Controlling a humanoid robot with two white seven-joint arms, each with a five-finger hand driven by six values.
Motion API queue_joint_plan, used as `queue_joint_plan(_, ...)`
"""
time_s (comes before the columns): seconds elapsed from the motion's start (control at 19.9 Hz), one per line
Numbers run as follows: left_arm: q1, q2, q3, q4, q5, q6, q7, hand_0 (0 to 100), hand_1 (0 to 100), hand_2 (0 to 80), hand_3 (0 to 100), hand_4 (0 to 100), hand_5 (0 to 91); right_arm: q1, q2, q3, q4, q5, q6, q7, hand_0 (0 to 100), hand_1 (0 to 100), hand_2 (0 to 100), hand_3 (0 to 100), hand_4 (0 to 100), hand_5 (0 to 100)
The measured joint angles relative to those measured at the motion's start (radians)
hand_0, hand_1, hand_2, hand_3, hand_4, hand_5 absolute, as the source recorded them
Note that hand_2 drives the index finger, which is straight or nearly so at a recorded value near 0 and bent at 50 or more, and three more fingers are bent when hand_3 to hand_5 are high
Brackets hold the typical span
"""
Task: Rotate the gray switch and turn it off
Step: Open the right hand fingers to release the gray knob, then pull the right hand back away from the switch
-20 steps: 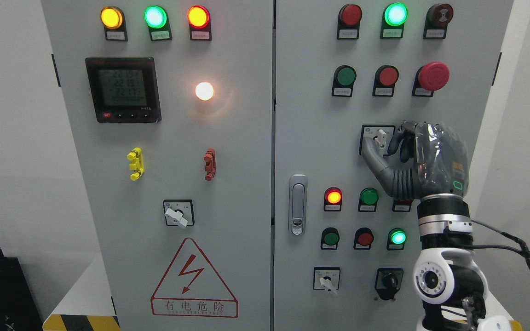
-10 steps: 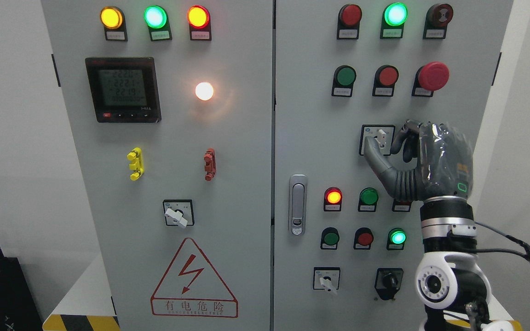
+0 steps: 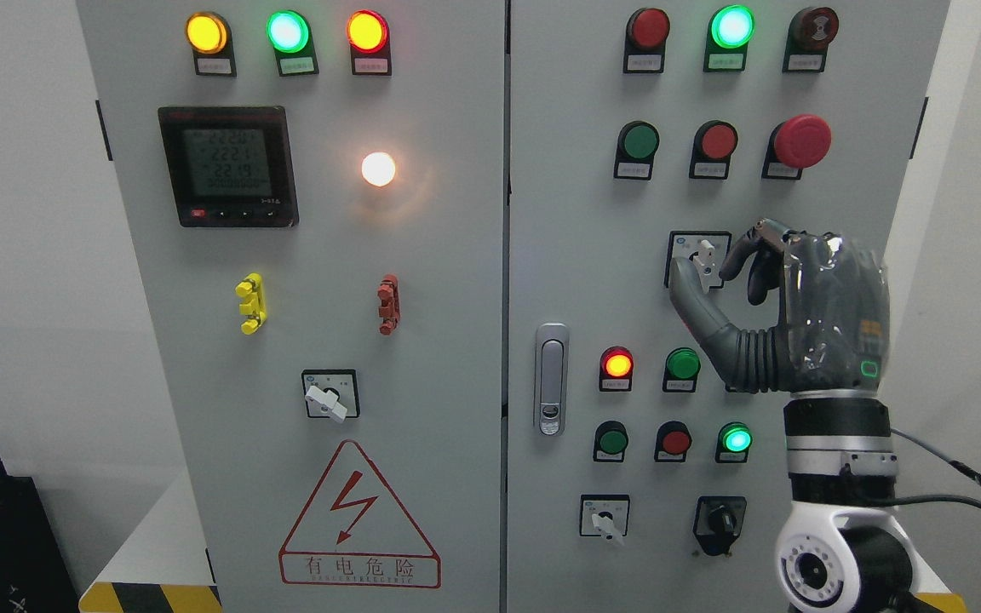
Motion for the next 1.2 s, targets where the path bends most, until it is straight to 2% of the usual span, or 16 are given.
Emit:
queue_joint_plan(0.05,0.000,0.000,0.000,0.000,0.000,0.000,-0.001,12,39,0.0,0,0,0.0,0.011,0.002,0.000,-0.012,-0.003,-0.014,0.000,26,28,51,53,40,38)
queue_joint_plan(0.1,0.000,0.000,0.000,0.000,0.000,0.000,-0.001,12,39,0.0,0,0,0.0,0.023,0.004,0.000,-0.024,-0.006,-0.033,-0.004,27,26,48,46,33,31)
queue_joint_plan(0.15,0.000,0.000,0.000,0.000,0.000,0.000,-0.001,12,39,0.0,0,0,0.0,0.033,0.005,0.000,-0.034,-0.008,-0.053,-0.005,28,20,39,31,19,17)
queue_joint_plan(0.2,0.000,0.000,0.000,0.000,0.000,0.000,-0.001,12,39,0.0,0,0,0.0,0.042,0.007,0.000,-0.043,-0.011,-0.070,-0.003,27,17,32,23,11,8)
queue_joint_plan(0.3,0.000,0.000,0.000,0.000,0.000,0.000,-0.001,12,39,0.0,0,0,0.0,0.059,0.009,0.000,-0.060,-0.014,-0.092,0.004,23,16,23,16,4,0)
queue_joint_plan(0.5,0.000,0.000,0.000,0.000,0.000,0.000,0.002,12,39,0.0,0,0,0.0,0.087,0.012,0.000,-0.087,-0.018,-0.133,0.009,19,18,16,11,0,0)
queue_joint_plan(0.75,0.000,0.000,0.000,0.000,0.000,0.000,0.004,12,39,0.0,0,0,0.0,0.115,0.015,-0.013,-0.111,-0.020,-0.161,0.011,17,21,15,11,0,0)
queue_joint_plan(1.2,0.000,0.000,0.000,0.000,0.000,0.000,0.005,12,39,0.0,0,0,0.0,0.160,0.017,-0.038,-0.134,-0.021,-0.167,0.015,16,23,15,12,0,0)
